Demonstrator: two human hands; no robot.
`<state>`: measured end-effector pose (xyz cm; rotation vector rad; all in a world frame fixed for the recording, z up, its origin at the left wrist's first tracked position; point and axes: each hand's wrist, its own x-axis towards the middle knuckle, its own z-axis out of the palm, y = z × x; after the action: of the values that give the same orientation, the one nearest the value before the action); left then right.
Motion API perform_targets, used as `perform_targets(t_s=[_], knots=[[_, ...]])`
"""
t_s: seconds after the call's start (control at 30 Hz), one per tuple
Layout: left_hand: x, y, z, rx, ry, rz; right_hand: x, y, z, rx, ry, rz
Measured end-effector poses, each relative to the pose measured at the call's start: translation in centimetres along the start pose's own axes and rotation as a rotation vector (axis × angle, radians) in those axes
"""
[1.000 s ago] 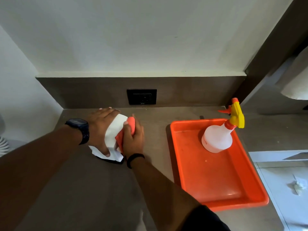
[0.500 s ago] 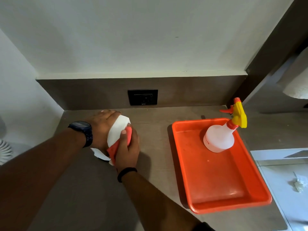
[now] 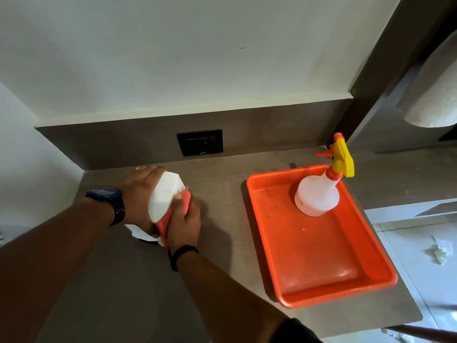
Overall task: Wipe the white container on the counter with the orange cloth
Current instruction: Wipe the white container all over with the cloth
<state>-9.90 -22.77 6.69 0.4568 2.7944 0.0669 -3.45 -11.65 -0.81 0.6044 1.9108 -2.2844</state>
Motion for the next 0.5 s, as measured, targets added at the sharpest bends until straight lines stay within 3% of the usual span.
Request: perform_targets(t_s=[0.23,0.5], knots=[[-0.1,0.1,-0.4,0.017,-0.014,0.051,2.2,-2.1,0.2,-0.136,-0.029,-0.322],[-0.4,1.0,-0.7,0.010,-0.008,-0.005,1.3,0.3,-0.4,-0.094,-0.036,-0.067]])
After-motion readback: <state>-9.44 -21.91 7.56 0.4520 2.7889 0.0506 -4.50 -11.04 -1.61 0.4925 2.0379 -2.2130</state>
